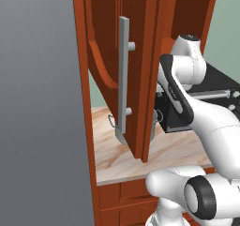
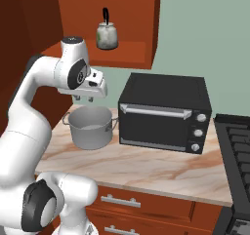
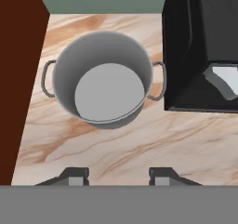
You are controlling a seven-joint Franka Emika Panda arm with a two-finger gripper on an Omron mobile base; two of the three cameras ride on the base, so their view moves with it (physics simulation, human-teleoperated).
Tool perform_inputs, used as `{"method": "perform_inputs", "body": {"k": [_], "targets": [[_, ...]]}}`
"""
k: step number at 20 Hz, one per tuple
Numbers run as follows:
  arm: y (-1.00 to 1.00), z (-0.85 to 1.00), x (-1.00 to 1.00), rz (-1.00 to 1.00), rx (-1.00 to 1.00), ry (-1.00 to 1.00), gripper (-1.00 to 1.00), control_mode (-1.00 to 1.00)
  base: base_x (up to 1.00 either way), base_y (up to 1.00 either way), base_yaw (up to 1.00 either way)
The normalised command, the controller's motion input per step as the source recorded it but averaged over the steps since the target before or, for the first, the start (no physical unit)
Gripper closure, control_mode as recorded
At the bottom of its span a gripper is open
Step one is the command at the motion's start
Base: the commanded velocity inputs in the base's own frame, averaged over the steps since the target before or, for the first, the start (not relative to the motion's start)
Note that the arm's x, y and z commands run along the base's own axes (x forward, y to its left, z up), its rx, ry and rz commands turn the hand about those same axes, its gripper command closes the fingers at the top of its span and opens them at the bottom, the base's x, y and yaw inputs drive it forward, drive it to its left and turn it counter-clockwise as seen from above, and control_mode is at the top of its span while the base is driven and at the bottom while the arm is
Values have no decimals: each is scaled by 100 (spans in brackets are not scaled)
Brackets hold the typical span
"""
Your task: Pick the kettle from the cabinet and place it on a stove burner. Then pick the pot from the counter and place it on another stove burner. Finally, turn both burners on.
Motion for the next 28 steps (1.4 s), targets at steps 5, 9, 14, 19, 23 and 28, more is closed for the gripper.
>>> {"method": "perform_inputs", "body": {"k": [5, 9, 14, 19, 23, 28], "targets": [[0, 1, 0, 0, 0, -8, -100, -100, 0, 0, 0], [-5, 5, 0, 0, 0, -23, -100, -100, 0, 0, 0], [-24, 3, 0, 0, 0, -22, -100, -100, 0, 0, 0], [-29, 6, -1, 0, 0, -25, -100, -100, 0, 0, 0], [-11, 8, -1, 0, 0, -23, -100, -100, 0, 0, 0], [0, 13, 0, 0, 0, -20, -100, -100, 0, 0, 0]]}}
